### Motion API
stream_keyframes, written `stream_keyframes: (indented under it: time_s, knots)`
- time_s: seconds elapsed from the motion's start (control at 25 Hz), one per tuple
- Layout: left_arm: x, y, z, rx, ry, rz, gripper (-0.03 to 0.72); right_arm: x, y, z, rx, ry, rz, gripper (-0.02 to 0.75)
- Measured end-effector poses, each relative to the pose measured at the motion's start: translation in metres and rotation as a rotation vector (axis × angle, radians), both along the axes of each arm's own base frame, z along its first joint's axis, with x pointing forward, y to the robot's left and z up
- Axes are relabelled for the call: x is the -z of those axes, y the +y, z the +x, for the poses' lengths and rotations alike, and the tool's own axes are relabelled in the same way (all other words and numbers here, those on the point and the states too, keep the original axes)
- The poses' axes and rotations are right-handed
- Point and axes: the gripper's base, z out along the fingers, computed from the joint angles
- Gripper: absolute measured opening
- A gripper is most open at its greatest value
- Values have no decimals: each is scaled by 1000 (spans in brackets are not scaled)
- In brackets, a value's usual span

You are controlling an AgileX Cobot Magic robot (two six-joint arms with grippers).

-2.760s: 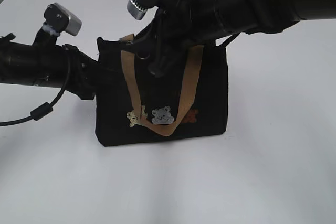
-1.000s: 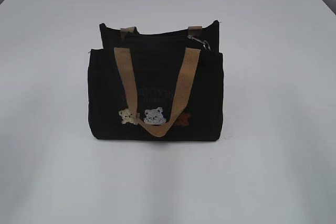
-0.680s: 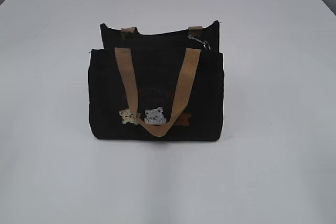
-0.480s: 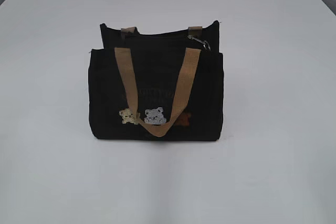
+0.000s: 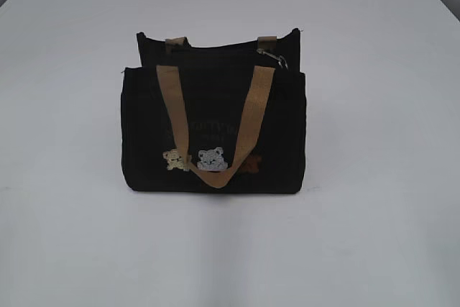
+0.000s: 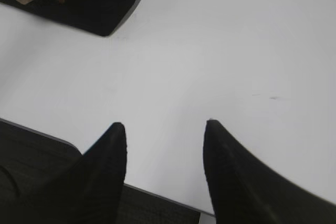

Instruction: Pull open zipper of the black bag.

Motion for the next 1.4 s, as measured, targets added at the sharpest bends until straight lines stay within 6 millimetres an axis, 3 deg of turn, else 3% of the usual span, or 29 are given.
stream_keyframes:
  time_s: [0.4, 0.72, 1.0, 1.4]
  knots:
    - [0, 1, -6, 2, -38, -13, 235, 0, -6, -5, 84, -39, 27, 298]
    - [0, 1, -6, -10, -38, -13, 235, 0, -6, -5, 84, -41, 32, 295]
    - [0, -1, -5, -197, -39, -12, 235, 0, -6, -5, 85, -42, 33, 295]
    - [0, -1, -5, -190, -39, -12, 235, 0, -6, -5, 85, -42, 33, 294]
